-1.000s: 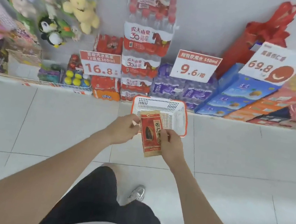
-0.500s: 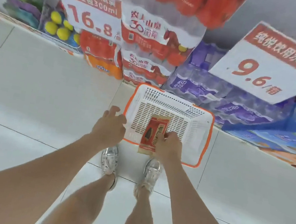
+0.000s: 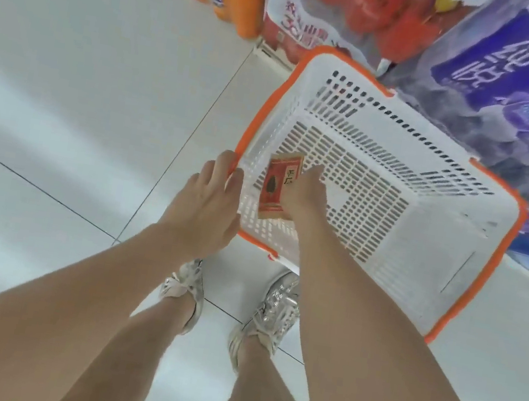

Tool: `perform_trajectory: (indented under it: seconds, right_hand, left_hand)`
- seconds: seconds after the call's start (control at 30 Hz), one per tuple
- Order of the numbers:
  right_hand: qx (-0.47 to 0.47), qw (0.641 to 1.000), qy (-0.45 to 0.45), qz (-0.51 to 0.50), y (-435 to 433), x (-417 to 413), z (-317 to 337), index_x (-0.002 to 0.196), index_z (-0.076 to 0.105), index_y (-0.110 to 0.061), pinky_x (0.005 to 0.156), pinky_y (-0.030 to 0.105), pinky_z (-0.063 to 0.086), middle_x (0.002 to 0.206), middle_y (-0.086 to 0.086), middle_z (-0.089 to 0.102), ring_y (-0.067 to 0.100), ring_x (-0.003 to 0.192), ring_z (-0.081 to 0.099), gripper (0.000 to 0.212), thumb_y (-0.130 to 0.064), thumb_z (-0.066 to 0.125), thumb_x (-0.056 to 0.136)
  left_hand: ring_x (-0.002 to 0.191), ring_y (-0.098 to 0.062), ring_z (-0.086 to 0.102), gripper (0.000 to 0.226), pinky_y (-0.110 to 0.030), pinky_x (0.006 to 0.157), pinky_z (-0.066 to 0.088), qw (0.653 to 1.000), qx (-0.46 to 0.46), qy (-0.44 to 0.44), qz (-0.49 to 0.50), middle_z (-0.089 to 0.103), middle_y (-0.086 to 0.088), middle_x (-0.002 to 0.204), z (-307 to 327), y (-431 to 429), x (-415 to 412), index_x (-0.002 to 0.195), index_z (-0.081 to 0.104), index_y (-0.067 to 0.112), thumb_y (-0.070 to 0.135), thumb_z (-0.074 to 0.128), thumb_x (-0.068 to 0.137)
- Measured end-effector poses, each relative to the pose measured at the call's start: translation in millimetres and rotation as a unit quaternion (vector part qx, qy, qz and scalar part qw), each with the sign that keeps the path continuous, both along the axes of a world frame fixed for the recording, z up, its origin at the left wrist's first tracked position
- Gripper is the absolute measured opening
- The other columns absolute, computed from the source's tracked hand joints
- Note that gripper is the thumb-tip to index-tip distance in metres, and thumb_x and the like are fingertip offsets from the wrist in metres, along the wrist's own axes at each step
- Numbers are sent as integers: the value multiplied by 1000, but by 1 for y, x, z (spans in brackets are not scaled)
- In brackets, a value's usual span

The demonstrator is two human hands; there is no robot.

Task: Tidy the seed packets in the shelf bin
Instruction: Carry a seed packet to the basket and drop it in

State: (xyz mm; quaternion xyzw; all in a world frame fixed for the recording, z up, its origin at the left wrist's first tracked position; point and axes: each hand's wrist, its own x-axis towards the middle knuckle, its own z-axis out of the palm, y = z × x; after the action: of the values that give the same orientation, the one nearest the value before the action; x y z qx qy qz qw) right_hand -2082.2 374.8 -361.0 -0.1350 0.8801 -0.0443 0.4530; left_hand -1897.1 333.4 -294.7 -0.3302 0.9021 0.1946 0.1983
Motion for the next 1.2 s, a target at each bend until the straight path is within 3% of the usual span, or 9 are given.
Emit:
perform_trajectory:
  seconds: [0.1,0.2,0.37,0.57,0.67,0.77,0.87,0.97,1.2]
  right_hand:
    - [-87,992,10,-92,-10,5,-27,157,34,-14,97,47,59,131,15,67,35,112,68,54,-24,32,104]
    - [-45,998,34,4,-8,-1,-42,160,31,-11,94,44,56,138,13,64,34,121,65,57,-5,45,105]
    - [116,963,-43,240,8,-1,-37,146,51,-4,97,42,53,140,16,63,36,127,63,41,-13,49,106]
    - [89,955,-23,281,14,3,29,131,59,-2,90,41,56,122,14,67,35,112,68,31,-10,49,103]
    - [44,955,16,294,6,11,102,116,63,-7,84,41,59,106,10,67,32,98,67,19,-11,53,101]
    - [19,937,11,347,-10,24,192,111,62,-11,82,39,55,102,7,64,30,95,64,15,-11,51,101]
    - [18,891,-30,453,-31,38,297,99,58,-14,79,38,54,97,8,61,33,96,65,10,-13,49,98]
    - [21,838,-24,544,-56,57,410,93,57,-11,73,33,50,96,11,62,32,89,65,8,-11,49,95]
    - [-107,796,-15,595,-105,162,615,129,67,-13,105,42,51,132,13,67,34,126,59,31,-15,50,103]
  left_hand:
    - [113,-45,53,65,-50,82,56,1000,-19,23,-2,40,-27,145,-11,2,6,136,54,-6,28,70,83]
    - [112,-43,52,64,-50,82,56,998,-40,38,-2,40,-25,144,-16,2,6,135,54,-4,28,68,82]
    - [111,-39,52,65,-47,83,56,999,-42,8,-5,35,-21,148,-13,1,7,139,52,-1,33,65,85]
    - [127,-34,45,47,-43,101,48,995,48,-90,11,21,-14,157,35,-5,-14,140,50,10,38,56,102]
    - [130,-33,49,45,-45,106,45,987,116,-111,30,43,-11,146,93,-20,-22,148,51,14,34,49,107]
    - [120,-33,59,37,-42,92,49,976,161,-97,108,56,-10,132,173,-42,-21,141,58,15,28,46,109]
    - [115,-37,65,34,-40,82,49,966,175,-82,173,63,-13,131,270,-61,-4,136,61,15,25,45,108]
    - [112,-37,66,33,-42,89,56,955,169,-52,237,65,-12,129,368,-68,39,133,64,17,24,46,106]
    - [100,-32,67,30,-42,87,58,907,140,28,396,67,-3,105,544,-54,194,125,68,24,25,46,104]
